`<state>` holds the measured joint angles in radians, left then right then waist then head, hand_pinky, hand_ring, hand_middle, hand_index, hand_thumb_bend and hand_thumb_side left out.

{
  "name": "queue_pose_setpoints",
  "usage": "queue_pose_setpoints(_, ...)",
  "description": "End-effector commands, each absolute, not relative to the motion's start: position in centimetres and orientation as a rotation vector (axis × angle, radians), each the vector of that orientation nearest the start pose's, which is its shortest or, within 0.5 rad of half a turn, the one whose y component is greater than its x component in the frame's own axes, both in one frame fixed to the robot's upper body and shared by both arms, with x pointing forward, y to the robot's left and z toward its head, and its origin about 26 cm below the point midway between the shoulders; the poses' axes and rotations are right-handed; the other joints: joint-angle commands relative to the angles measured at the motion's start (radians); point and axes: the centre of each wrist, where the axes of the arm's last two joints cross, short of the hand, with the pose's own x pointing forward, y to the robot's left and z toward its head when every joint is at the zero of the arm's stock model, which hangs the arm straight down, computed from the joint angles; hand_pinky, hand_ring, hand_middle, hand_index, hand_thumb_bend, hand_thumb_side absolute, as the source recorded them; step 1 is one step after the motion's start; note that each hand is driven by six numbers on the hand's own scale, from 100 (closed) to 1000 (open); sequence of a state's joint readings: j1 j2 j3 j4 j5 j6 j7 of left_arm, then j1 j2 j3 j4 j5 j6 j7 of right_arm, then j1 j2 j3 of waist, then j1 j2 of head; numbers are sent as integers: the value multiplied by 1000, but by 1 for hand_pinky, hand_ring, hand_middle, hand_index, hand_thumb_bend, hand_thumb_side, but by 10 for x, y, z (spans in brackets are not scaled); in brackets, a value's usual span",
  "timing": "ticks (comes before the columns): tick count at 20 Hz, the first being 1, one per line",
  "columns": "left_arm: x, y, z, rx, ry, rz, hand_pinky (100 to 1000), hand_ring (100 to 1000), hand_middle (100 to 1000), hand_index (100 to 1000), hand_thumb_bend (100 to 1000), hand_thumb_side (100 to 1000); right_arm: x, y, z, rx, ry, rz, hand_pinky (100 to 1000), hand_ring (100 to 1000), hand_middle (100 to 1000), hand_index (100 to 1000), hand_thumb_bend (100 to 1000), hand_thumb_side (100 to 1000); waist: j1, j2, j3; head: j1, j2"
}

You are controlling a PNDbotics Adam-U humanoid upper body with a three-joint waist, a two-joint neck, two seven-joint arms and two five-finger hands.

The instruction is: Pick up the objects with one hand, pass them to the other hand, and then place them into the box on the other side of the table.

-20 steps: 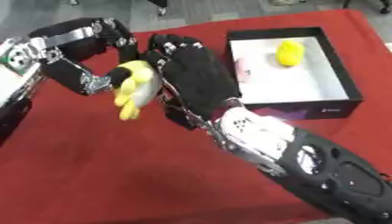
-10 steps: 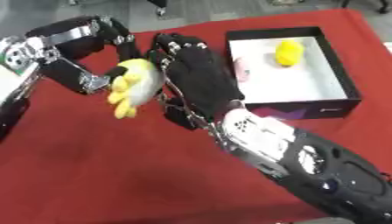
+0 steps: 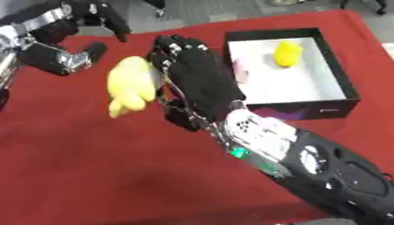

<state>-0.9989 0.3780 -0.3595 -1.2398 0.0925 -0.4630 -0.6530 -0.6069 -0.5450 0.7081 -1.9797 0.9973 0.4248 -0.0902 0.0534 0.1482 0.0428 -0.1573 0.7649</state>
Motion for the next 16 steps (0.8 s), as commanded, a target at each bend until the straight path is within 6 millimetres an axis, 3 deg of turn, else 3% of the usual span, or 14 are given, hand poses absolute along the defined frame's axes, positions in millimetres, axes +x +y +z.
queue_pose_setpoints(1, 447, 176, 269, 325, 2370, 2221, 805, 720, 746, 850, 100, 584, 277, -131, 200, 1556, 2735, -1570, 599, 787, 673, 269, 100, 198, -3, -21, 0, -7, 5)
queue_pose_setpoints(7, 449, 189, 271, 306, 2429, 2196, 809, 730, 769, 858, 100, 619, 280, -139, 202, 1614, 2817, -1507, 552, 839, 663, 268, 100, 200, -4, -21, 0, -20, 5)
queue_pose_setpoints(8, 448, 194, 273, 300, 2452, 2178, 809, 729, 765, 857, 100, 525, 281, -143, 202, 1641, 2833, -1490, 546, 846, 661, 269, 100, 198, -5, -21, 1, -24, 5)
queue_pose_setpoints(11, 445, 217, 279, 276, 2546, 2099, 803, 720, 758, 853, 100, 401, 286, -161, 206, 1773, 2866, -1428, 524, 878, 656, 271, 100, 198, -6, -21, 6, -46, 5)
queue_pose_setpoints(16, 428, 261, 283, 221, 2774, 1882, 799, 718, 757, 848, 100, 338, 295, -208, 221, 2157, 2806, -1284, 518, 883, 656, 289, 100, 198, -5, -20, 32, -130, 5)
